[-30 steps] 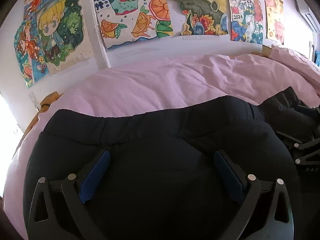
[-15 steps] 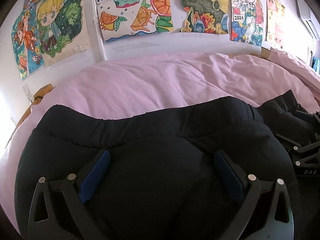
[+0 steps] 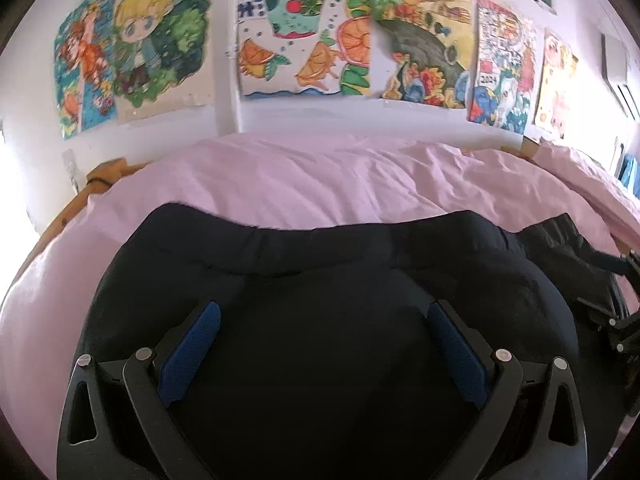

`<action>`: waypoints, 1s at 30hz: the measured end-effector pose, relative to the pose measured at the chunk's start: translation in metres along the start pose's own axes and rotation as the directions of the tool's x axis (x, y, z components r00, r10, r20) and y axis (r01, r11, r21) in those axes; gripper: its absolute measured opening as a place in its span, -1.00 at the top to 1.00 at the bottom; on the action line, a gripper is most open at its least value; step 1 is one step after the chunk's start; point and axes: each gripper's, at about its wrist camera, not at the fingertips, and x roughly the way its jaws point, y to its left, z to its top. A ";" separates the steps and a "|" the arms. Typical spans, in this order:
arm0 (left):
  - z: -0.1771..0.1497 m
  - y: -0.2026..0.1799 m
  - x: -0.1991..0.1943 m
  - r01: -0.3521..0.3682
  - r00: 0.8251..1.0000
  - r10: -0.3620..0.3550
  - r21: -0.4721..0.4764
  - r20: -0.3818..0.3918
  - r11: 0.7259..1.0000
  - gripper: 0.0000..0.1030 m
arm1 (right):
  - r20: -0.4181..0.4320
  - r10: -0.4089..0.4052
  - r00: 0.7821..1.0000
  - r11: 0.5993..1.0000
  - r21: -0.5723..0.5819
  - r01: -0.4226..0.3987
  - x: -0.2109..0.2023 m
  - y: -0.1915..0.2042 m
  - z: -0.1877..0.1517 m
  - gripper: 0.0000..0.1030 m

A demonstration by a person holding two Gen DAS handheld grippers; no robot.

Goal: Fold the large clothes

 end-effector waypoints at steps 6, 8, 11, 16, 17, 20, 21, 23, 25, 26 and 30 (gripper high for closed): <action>-0.003 -0.006 0.022 -0.025 0.999 0.026 0.027 -0.047 0.999 -0.98 | -0.034 -0.003 0.999 1.000 0.012 0.003 0.022 0.002 -0.009 -1.00; -0.007 -0.009 0.027 -0.038 0.998 0.040 0.042 -0.042 0.998 -0.98 | -0.028 -0.013 1.000 1.000 0.007 0.013 0.024 0.004 -0.011 -1.00; -0.012 -0.007 0.030 -0.034 0.998 0.035 0.039 -0.042 0.999 -0.98 | -0.027 -0.014 1.000 1.000 0.006 0.014 0.025 0.004 -0.013 -1.00; -0.011 -0.004 0.023 -0.021 0.999 0.021 0.022 -0.031 1.000 -0.98 | -0.020 0.002 1.000 1.000 0.021 -0.002 0.023 0.002 -0.014 -1.00; -0.011 -0.004 0.023 -0.019 0.999 0.019 0.019 -0.032 1.000 -0.98 | -0.017 0.005 1.000 1.000 0.025 -0.005 0.023 0.001 -0.014 -1.00; -0.010 -0.006 0.023 -0.028 0.999 0.029 0.027 -0.035 0.999 -0.98 | -0.016 0.008 1.000 1.000 0.027 -0.007 0.022 0.000 -0.014 -1.00; -0.010 -0.008 0.023 -0.032 0.999 0.033 0.030 -0.036 0.999 -0.98 | -0.016 0.008 1.000 1.000 0.027 -0.007 0.022 0.000 -0.015 -1.00; -0.010 -0.009 0.024 -0.035 0.999 0.036 0.033 -0.039 0.999 -0.98 | -0.017 0.013 1.000 0.999 0.032 -0.012 0.022 0.000 -0.015 -1.00; -0.010 -0.009 0.025 -0.034 0.998 0.036 0.031 -0.043 0.999 -0.98 | -0.020 0.020 1.000 0.999 0.039 -0.019 0.023 -0.002 -0.014 -1.00; -0.010 -0.009 0.025 -0.035 0.998 0.036 0.030 -0.045 0.999 -0.98 | -0.024 0.024 0.999 0.999 0.042 -0.023 0.022 -0.003 -0.014 -1.00; -0.006 -0.009 0.018 -0.048 0.998 0.049 0.030 -0.045 0.998 -0.98 | -0.029 0.074 0.997 0.995 0.070 -0.071 0.013 -0.013 -0.006 -1.00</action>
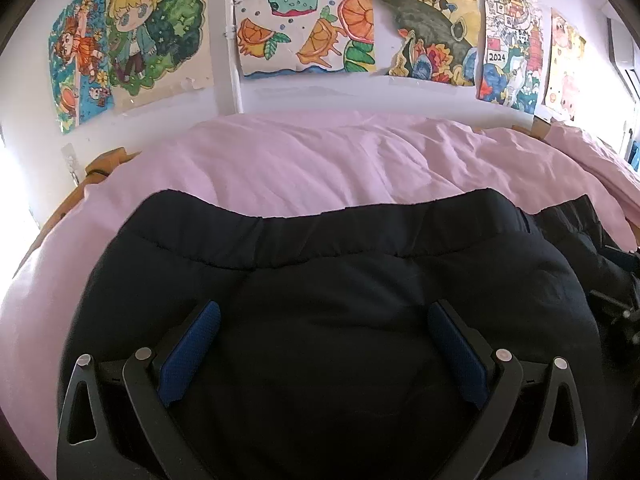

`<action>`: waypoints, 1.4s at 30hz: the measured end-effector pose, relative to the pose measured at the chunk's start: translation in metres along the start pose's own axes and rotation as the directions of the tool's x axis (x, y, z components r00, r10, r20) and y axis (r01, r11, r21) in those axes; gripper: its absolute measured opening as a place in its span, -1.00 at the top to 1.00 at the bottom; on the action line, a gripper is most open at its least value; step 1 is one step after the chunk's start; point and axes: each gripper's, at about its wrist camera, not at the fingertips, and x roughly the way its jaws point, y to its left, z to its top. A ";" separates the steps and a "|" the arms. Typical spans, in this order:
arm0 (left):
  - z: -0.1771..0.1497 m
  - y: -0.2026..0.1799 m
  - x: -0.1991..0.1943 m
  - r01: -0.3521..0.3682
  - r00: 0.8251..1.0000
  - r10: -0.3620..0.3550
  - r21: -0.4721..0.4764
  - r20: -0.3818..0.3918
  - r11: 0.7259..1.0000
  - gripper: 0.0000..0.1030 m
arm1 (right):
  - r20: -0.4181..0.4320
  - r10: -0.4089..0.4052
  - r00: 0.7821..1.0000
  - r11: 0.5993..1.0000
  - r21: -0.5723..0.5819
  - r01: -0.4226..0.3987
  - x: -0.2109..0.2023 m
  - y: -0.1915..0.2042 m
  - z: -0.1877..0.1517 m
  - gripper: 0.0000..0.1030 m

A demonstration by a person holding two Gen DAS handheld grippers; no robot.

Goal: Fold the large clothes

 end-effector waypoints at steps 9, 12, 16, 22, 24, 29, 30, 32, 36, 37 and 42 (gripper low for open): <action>0.010 0.029 -0.065 0.073 0.992 -0.079 0.056 0.102 0.996 -0.98 | 0.010 0.127 0.992 0.992 0.028 -0.127 -0.037 -0.046 0.009 -1.00; 0.007 0.058 -0.070 0.087 0.995 -0.087 0.001 0.052 0.996 -0.98 | 0.002 0.162 0.987 0.983 0.092 -0.161 -0.041 -0.065 0.010 -1.00; -0.006 0.094 -0.078 0.084 0.996 -0.083 -0.040 0.014 0.996 -0.98 | 0.000 0.195 0.981 0.965 0.180 -0.192 -0.041 -0.087 0.005 -1.00; -0.028 0.143 -0.086 0.224 0.970 -0.235 -0.137 -0.063 0.965 -0.97 | -0.078 0.300 0.951 0.924 0.270 -0.269 -0.030 -0.105 -0.011 -1.00; -0.035 0.157 -0.082 0.288 0.946 -0.310 -0.200 -0.089 0.937 -0.97 | -0.095 0.350 0.932 0.899 0.316 -0.305 -0.024 -0.112 -0.017 -1.00; -0.035 0.174 -0.071 0.393 0.890 -0.439 -0.285 -0.119 0.874 -0.97 | -0.110 0.418 0.902 0.846 0.409 -0.343 -0.012 -0.131 -0.031 -1.00; -0.032 0.175 -0.070 0.419 0.878 -0.465 -0.286 -0.117 0.862 -0.97 | -0.108 0.430 0.896 0.836 0.423 -0.350 -0.010 -0.133 -0.033 -1.00; -0.029 0.173 -0.066 0.440 0.862 -0.489 -0.280 -0.134 0.853 -0.97 | -0.100 0.466 0.879 0.802 0.467 -0.372 -0.004 -0.138 -0.039 -1.00; -0.031 0.156 -0.058 0.444 0.852 -0.483 -0.210 -0.203 0.871 -0.97 | -0.082 0.542 0.836 0.729 0.541 -0.420 0.009 -0.141 -0.053 -1.00; -0.032 0.150 -0.055 0.448 0.847 -0.482 -0.186 -0.225 0.874 -0.97 | -0.076 0.555 0.828 0.717 0.549 -0.430 0.010 -0.141 -0.054 -1.00; -0.037 0.127 -0.041 0.506 0.790 -0.514 -0.117 -0.334 0.854 -0.97 | -0.050 0.591 0.805 0.677 0.572 -0.462 0.013 -0.145 -0.062 -1.00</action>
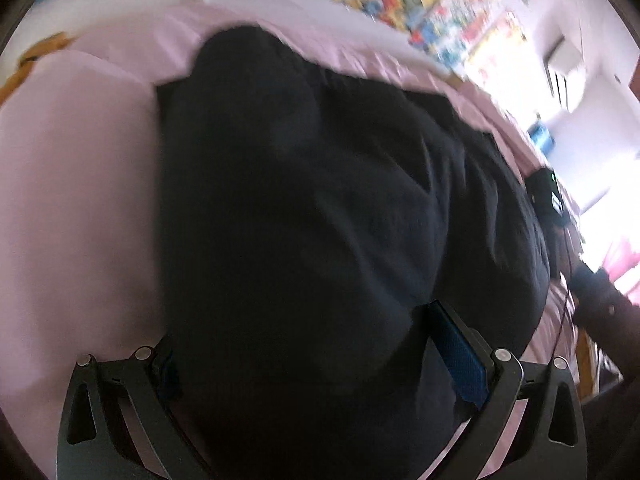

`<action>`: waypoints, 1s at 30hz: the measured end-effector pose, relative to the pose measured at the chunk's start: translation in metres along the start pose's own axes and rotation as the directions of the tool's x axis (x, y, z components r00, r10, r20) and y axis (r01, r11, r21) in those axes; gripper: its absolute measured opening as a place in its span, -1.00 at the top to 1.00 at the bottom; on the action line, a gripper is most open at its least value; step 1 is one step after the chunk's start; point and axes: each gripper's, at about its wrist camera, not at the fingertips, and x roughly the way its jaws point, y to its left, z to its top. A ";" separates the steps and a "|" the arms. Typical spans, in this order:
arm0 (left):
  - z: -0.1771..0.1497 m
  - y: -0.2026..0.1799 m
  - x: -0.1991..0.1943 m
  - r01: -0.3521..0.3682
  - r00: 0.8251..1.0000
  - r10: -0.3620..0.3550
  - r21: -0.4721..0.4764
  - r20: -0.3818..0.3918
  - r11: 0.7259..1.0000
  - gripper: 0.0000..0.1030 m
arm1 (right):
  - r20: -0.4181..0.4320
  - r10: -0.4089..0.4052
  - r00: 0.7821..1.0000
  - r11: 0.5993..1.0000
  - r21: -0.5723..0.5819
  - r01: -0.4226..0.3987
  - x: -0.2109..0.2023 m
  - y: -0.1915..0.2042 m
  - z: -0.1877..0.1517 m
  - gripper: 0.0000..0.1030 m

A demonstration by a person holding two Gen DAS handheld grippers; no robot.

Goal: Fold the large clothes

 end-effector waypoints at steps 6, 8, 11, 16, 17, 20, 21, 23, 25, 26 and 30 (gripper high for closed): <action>0.004 0.021 -0.002 0.078 0.997 -0.079 -0.069 -0.016 0.995 -0.97 | -0.008 0.004 1.000 1.000 -0.013 -0.004 0.001 0.000 -0.001 -1.00; 0.006 0.025 -0.001 0.094 0.995 -0.096 -0.092 -0.019 0.991 -0.97 | -0.008 0.002 1.000 1.000 -0.007 -0.002 0.003 0.000 0.000 -1.00; 0.014 0.028 0.000 0.121 0.992 -0.124 -0.114 -0.022 0.986 -0.97 | -0.016 0.013 1.000 1.000 0.007 -0.013 0.006 0.000 -0.001 -1.00; 0.019 0.031 0.008 0.142 0.987 -0.151 -0.138 -0.057 0.980 -0.97 | -0.039 0.032 0.999 0.999 0.021 -0.031 0.010 -0.003 -0.002 -1.00; 0.019 0.032 0.010 0.140 0.986 -0.151 -0.145 -0.065 0.979 -0.97 | -0.040 0.034 0.999 0.999 0.023 -0.033 0.011 -0.003 -0.003 -1.00; 0.018 0.034 0.010 0.132 0.988 -0.143 -0.159 -0.059 0.979 -0.97 | -0.042 0.016 0.999 1.000 0.015 -0.016 0.012 0.000 -0.003 -1.00; 0.017 0.034 0.009 0.128 0.989 -0.139 -0.163 -0.056 0.978 -0.95 | -0.044 0.014 0.999 1.000 0.012 -0.014 0.012 0.002 -0.004 -1.00; 0.015 0.033 0.006 0.110 0.992 -0.119 -0.160 -0.045 0.981 -0.94 | -0.050 0.012 0.999 1.000 0.014 -0.012 0.013 0.003 -0.003 -0.94; 0.014 0.027 0.006 0.092 0.995 -0.098 -0.158 -0.030 0.983 -0.87 | -0.046 0.006 0.999 1.000 0.024 -0.005 0.012 0.007 -0.004 -0.83; 0.014 0.024 0.005 0.082 0.996 -0.086 -0.157 -0.023 0.984 -0.79 | -0.042 0.001 0.999 1.000 0.022 0.000 0.012 0.010 -0.004 -0.74; 0.009 0.018 -0.002 0.049 0.999 -0.048 -0.169 0.007 0.984 -0.47 | -0.019 -0.016 1.000 1.000 -0.004 0.015 0.005 0.018 -0.006 -0.33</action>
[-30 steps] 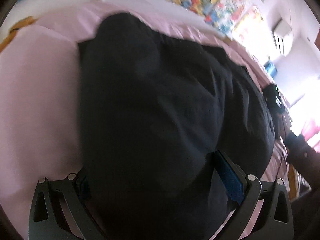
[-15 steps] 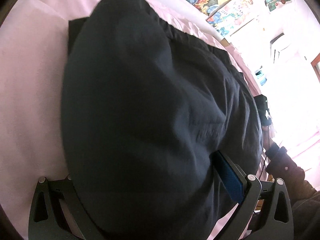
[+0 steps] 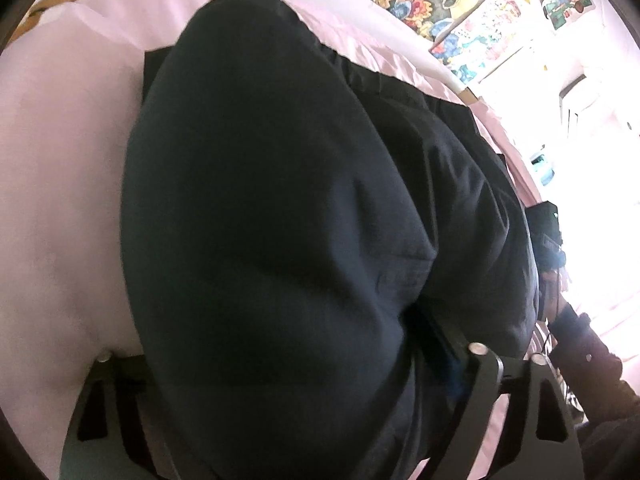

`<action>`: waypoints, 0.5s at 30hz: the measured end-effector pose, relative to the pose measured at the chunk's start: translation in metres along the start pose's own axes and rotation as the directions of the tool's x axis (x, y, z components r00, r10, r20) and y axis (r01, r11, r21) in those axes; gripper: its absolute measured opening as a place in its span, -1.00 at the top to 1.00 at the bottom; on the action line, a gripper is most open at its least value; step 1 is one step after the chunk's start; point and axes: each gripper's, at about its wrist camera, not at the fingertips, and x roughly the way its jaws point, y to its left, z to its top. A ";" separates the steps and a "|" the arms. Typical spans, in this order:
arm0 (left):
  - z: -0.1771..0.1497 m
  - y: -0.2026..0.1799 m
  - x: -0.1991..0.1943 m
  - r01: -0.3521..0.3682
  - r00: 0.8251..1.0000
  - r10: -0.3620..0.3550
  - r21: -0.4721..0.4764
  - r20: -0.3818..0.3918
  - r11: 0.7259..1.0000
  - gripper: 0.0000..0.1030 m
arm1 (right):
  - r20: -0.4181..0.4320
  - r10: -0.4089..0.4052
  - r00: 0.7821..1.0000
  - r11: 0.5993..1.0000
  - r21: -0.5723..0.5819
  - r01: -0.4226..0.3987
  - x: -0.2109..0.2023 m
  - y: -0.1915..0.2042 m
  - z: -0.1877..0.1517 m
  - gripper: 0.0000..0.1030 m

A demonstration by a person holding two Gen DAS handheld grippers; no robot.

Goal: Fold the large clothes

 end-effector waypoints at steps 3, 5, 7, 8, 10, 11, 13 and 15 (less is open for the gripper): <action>-0.004 -0.001 -0.007 -0.015 0.999 0.016 -0.024 0.029 1.000 -0.21 | 0.018 -0.003 1.000 1.000 -0.019 0.003 -0.005 0.004 -0.002 -0.10; -0.007 -0.002 -0.012 -0.030 0.998 0.032 -0.050 0.050 0.998 -0.05 | 0.029 -0.012 1.000 0.999 -0.033 0.013 -0.008 0.009 -0.003 0.01; -0.009 -0.004 -0.016 -0.055 0.996 0.062 -0.101 0.060 0.993 0.07 | 0.041 -0.030 0.999 0.998 -0.060 0.032 -0.011 0.019 -0.004 0.11; -0.010 -0.008 -0.019 -0.079 0.994 0.086 -0.099 0.064 0.992 0.13 | 0.046 -0.036 0.998 0.997 -0.070 0.039 -0.012 0.022 -0.005 0.16; -0.011 -0.015 -0.023 -0.121 0.989 0.127 -0.083 0.070 0.989 0.22 | 0.058 -0.045 0.997 0.995 -0.086 0.050 -0.017 0.030 -0.006 0.23; -0.012 -0.020 -0.025 -0.143 0.986 0.148 -0.080 0.074 0.987 0.27 | 0.063 -0.047 0.997 0.994 -0.091 0.052 -0.018 0.034 -0.006 0.27; -0.013 -0.030 -0.027 -0.174 0.981 0.179 -0.063 0.081 0.983 0.34 | 0.071 -0.050 0.996 0.993 -0.104 0.057 -0.022 0.040 -0.006 0.31; -0.015 -0.042 -0.028 -0.204 0.975 0.206 -0.036 0.088 0.978 0.40 | 0.080 -0.047 0.996 0.991 -0.118 0.056 -0.028 0.048 -0.008 0.35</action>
